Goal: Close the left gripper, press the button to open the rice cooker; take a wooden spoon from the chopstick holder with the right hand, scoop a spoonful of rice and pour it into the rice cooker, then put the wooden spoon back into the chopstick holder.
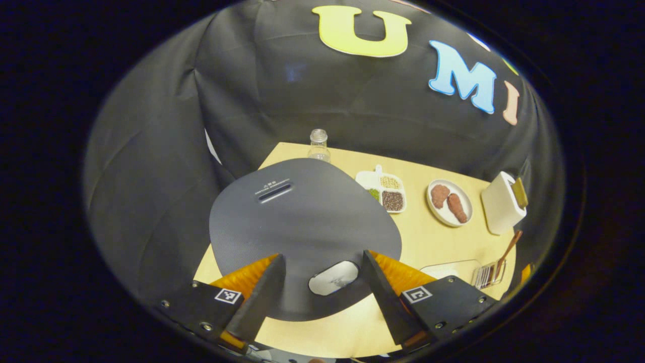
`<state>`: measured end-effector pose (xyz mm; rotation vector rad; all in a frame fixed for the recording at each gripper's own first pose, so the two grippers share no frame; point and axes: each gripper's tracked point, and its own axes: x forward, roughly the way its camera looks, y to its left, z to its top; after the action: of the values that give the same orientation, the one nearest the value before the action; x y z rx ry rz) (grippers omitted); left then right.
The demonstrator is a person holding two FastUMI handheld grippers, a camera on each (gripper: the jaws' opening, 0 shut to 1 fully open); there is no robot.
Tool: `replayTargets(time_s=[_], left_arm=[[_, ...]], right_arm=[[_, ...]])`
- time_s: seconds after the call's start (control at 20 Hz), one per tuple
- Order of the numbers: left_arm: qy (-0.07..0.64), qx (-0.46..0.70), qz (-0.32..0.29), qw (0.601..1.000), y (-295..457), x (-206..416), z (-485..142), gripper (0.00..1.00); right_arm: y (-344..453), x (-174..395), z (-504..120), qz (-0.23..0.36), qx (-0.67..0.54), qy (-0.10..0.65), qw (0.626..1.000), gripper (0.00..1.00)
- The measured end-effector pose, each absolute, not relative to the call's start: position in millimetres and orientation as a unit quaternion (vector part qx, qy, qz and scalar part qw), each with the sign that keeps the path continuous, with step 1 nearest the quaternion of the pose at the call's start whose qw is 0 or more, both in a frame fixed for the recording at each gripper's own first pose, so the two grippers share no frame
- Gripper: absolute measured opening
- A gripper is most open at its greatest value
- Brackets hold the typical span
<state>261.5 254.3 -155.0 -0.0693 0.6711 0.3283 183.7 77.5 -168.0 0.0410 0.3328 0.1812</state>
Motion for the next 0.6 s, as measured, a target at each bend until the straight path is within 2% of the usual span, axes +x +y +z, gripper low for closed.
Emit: replayTargets(time_s=[0.45, 0.6], left_arm=[[0.283, -0.032, 0.176, 0.942, 253.7, 254.3, -160.6, 1.0], [0.263, -0.052, 0.213, 0.94, 239.6, 239.6, -161.4, 1.0]], right_arm=[[81.1, 181.9, -177.9, 0.138, 0.014, 0.191, 0.972, 0.98], [86.4, 188.9, -172.8, 0.163, 0.006, 0.198, 0.967, 0.98]])
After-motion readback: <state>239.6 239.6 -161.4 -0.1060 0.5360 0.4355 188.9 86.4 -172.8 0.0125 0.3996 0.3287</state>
